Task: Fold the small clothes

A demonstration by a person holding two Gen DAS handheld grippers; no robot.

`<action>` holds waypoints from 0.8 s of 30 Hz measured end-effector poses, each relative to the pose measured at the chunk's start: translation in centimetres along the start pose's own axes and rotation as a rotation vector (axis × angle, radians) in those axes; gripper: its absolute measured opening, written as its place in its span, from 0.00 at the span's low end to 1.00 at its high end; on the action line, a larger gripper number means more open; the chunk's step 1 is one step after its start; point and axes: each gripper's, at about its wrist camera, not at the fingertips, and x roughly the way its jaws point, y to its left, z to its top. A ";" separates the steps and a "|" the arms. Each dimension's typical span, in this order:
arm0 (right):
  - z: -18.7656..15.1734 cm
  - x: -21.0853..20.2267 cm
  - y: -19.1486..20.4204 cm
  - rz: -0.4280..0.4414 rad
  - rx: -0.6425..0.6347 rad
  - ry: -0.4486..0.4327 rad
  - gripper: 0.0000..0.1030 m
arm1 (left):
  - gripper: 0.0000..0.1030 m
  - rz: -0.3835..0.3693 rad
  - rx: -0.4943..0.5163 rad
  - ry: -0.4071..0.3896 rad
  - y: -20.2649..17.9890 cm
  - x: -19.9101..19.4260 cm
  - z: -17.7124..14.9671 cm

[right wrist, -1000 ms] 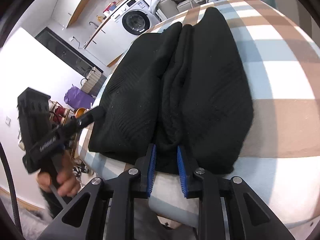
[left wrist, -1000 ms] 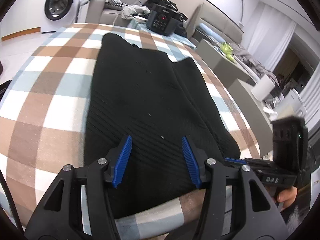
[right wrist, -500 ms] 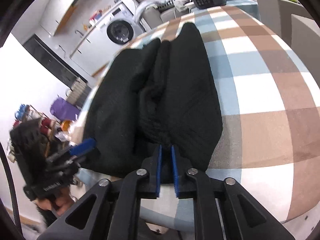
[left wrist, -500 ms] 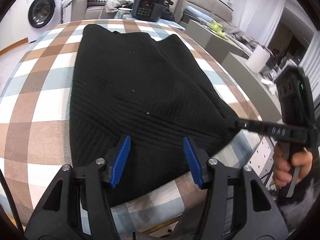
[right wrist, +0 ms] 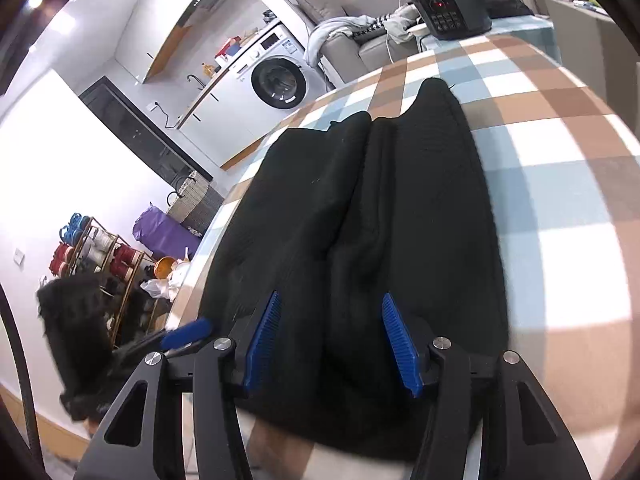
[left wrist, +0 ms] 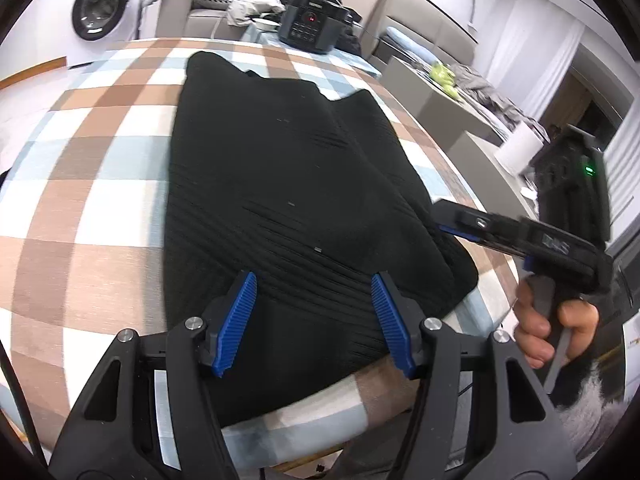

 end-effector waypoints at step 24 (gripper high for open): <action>1.9 -0.5 0.4 -0.216 -0.039 -0.032 0.05 | 0.57 0.024 -0.072 -0.059 1.8 -0.4 2.9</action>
